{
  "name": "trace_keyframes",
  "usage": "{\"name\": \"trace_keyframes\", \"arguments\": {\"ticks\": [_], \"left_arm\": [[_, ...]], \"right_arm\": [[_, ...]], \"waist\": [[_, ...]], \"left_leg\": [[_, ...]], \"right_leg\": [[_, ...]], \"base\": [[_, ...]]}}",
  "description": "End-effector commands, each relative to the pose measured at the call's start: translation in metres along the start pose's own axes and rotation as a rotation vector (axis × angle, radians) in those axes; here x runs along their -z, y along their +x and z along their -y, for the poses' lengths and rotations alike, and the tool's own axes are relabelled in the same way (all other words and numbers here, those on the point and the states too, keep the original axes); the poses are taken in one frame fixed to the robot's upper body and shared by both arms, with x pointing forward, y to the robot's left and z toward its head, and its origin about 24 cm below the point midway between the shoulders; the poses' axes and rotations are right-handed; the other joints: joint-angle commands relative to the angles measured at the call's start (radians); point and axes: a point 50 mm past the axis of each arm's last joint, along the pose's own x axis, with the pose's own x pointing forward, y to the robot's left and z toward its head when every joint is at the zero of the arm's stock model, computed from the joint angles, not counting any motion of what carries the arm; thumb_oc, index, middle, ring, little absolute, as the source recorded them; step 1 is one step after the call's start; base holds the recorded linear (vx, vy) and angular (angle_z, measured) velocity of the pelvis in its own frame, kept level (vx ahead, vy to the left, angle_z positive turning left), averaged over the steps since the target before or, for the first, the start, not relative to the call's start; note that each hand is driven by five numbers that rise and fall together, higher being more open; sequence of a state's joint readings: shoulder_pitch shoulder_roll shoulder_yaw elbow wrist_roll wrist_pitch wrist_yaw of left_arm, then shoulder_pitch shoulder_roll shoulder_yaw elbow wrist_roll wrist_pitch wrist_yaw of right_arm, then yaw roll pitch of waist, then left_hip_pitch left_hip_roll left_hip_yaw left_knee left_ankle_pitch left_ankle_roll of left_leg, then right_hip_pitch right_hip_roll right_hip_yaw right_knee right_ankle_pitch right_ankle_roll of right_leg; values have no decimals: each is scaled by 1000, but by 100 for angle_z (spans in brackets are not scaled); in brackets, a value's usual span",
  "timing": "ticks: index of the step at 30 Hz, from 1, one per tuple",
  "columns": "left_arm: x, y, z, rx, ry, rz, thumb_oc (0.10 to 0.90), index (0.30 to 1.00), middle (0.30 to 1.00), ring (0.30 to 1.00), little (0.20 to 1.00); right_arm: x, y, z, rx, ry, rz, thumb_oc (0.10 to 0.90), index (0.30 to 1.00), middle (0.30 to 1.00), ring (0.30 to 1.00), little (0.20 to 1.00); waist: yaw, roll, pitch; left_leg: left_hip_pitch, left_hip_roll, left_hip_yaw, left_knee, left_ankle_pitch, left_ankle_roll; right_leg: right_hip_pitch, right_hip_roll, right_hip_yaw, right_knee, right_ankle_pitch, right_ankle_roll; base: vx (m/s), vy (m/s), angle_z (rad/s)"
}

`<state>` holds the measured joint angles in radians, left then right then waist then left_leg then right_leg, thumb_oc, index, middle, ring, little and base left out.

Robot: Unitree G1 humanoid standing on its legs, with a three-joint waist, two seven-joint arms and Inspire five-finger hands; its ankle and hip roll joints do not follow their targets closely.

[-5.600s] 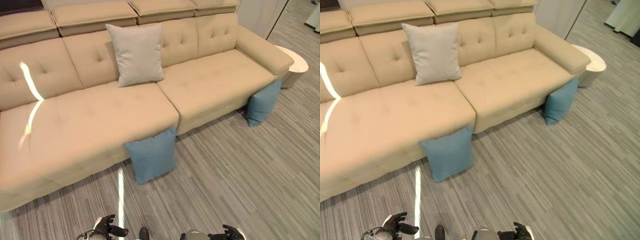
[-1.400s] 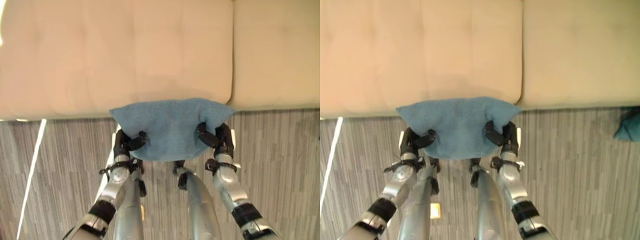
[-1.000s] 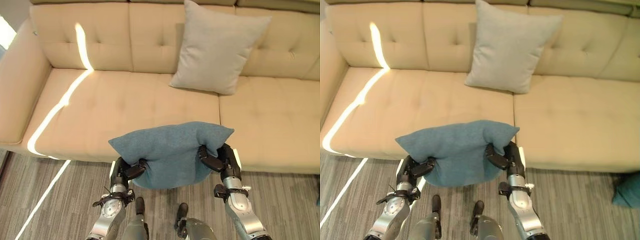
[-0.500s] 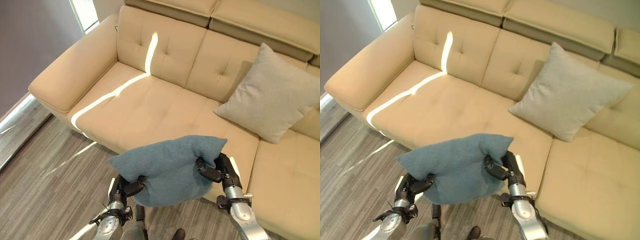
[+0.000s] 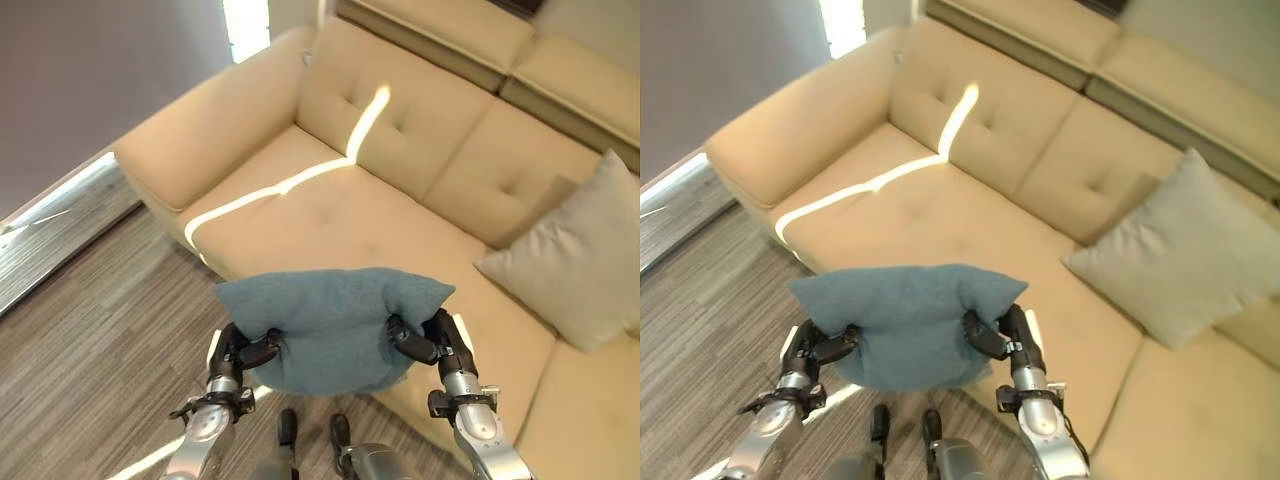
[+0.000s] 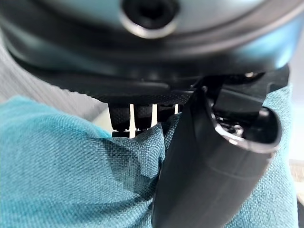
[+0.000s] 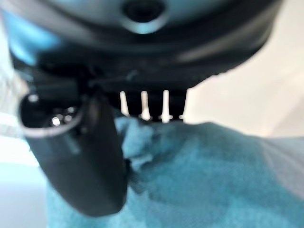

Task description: Pick up all the scattered cushions and arrange them neatly on the sofa.

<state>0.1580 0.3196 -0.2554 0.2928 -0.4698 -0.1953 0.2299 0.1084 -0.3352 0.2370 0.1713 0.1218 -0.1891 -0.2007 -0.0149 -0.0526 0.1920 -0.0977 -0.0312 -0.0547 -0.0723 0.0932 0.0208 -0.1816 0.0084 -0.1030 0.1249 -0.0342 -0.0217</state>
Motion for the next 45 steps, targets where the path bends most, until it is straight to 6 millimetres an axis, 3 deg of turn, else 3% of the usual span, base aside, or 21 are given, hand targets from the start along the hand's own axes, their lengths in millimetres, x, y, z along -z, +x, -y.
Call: {"name": "trace_keyframes", "arguments": {"ticks": [1,3,4,7,11,16,19,22,23,26,27,29,31,33,34,36,37,38,39,42,45], "left_arm": [[-54,4,25,137,-90,288,400,300,300,300,300],[-54,4,32,160,-111,284,400,300,300,300,300],[-54,4,32,161,-111,285,400,300,300,300,300],[-52,3,34,183,-112,265,400,300,300,300,300],[-52,2,34,196,-119,260,400,300,300,300,300],[-50,0,34,208,-107,245,400,300,300,300,300],[-54,1,32,214,-63,262,400,300,300,300,300],[-56,2,29,202,-49,273,400,300,300,300,300],[-55,1,30,212,-42,272,400,300,300,300,300],[-54,2,30,210,-36,269,400,300,300,300,300],[-55,2,30,206,-35,273,400,300,300,300,300],[-57,6,31,195,-51,278,400,300,300,300,300],[-57,5,34,206,-64,280,400,300,300,300,300],[-55,4,37,219,-63,272,400,300,300,300,300],[-54,4,41,228,-82,276,400,300,300,300,300],[-53,4,43,236,-79,270,400,300,300,300,300],[-52,3,48,260,-87,267,400,300,300,300,300],[-52,3,48,260,-87,267,400,300,300,300,300],[-53,4,51,280,-64,272,400,300,300,300,300],[-58,5,54,291,-58,290,400,300,300,300,300],[-58,3,54,300,-58,288,400,300,300,300,300]], "right_arm": [[-67,14,11,47,58,352,400,300,300,300,300],[-67,13,20,77,41,355,400,300,300,300,300],[-68,13,20,78,41,355,400,300,300,300,300],[-70,15,21,80,40,360,400,300,300,300,300],[-71,15,19,76,65,358,400,300,300,300,300],[-72,16,14,67,69,364,400,300,300,300,300],[-74,17,6,41,56,371,400,300,300,300,300],[-73,17,1,29,68,368,400,300,300,300,300],[-70,15,-1,17,72,355,400,300,300,300,300],[-68,15,-1,14,72,345,400,300,300,300,300],[-68,16,-1,16,77,345,400,300,300,300,300],[-65,17,-1,27,97,326,400,300,300,300,300],[-63,16,1,29,90,321,400,300,300,300,300],[-61,15,3,29,83,314,400,300,300,300,300],[-60,13,11,53,64,315,400,300,300,300,300],[-60,11,14,62,52,318,400,300,300,300,300],[-60,8,21,72,34,318,400,300,300,300,300],[-60,8,21,72,34,317,400,300,300,300,300],[-61,8,23,65,18,323,400,300,300,300,300],[-58,5,23,51,34,306,400,300,300,300,300],[-54,4,23,57,37,287,400,300,300,300,300]], "waist": [[-11,-54,-77],[-32,-49,-73],[-33,-49,-75],[-53,-44,-91],[-49,-63,-96],[-52,-53,-102],[-73,-43,-81],[-76,-25,-69],[-87,-18,-71],[-94,-18,-72],[-96,-23,-73],[-100,-47,-76],[-93,-57,-84],[-99,-58,-92],[-106,-59,-108],[-115,-55,-115],[-131,-55,-125],[-131,-54,-125],[-128,-66,-122],[-116,-85,-114],[-111,-102,-113]], "left_leg": [[-43,-6,72,128,-121,-48],[-69,21,164,179,-132,-56],[-73,20,163,178,-129,-56],[-67,112,336,195,-131,-50],[-85,149,354,230,-152,-60],[-55,113,361,181,-145,-27],[20,79,360,105,-151,15],[51,88,372,76,-153,24],[88,74,361,42,-156,22],[113,57,347,20,-162,20],[125,51,345,13,-172,17],[150,30,333,9,-196,10],[168,7,330,18,-219,12],[179,2,324,24,-233,12],[185,-2,319,70,-271,3],[188,5,326,92,-285,-14],[167,33,342,213,-280,-63],[164,35,342,218,-283,-64],[117,68,343,376,-244,-99],[33,99,320,477,-233,-99],[-21,122,306,438,-271,-76]], "right_leg": [[82,-51,-44,-48,-36,114],[99,-73,-111,-43,-51,110],[96,-73,-112,-45,-48,110],[123,-96,-186,-35,-66,115],[156,-117,-211,-32,-82,128],[140,-158,-206,64,-42,152],[51,-189,-131,299,87,194],[-10,-192,-126,392,79,201],[-43,-163,-117,364,42,177],[-60,-129,-121,291,20,169],[-69,-120,-145,207,18,164],[-102,-101,-200,35,70,180],[-62,-98,-225,-25,75,175],[-49,-80,-198,-33,71,166],[-22,-76,-200,-49,73,156],[-6,-77,-217,-60,69,150],[35,-70,-224,-83,55,134],[35,-69,-225,-84,55,134],[76,-61,-207,-107,48,111],[103,-55,-175,-116,27,96],[116,-70,-150,-119,20,106]], "base": [[26,-80,75],[13,-45,100],[-3,8,110],[63,55,100],[155,97,18],[122,233,24],[145,276,5],[111,172,1],[251,204,-7],[178,76,-18],[230,-16,-14],[279,-30,-1],[209,3,4],[237,-6,11],[255,-30,0],[243,-52,1],[152,-57,16],[255,-107,29],[101,-55,14],[125,-18,-32],[104,72,-55]]}}
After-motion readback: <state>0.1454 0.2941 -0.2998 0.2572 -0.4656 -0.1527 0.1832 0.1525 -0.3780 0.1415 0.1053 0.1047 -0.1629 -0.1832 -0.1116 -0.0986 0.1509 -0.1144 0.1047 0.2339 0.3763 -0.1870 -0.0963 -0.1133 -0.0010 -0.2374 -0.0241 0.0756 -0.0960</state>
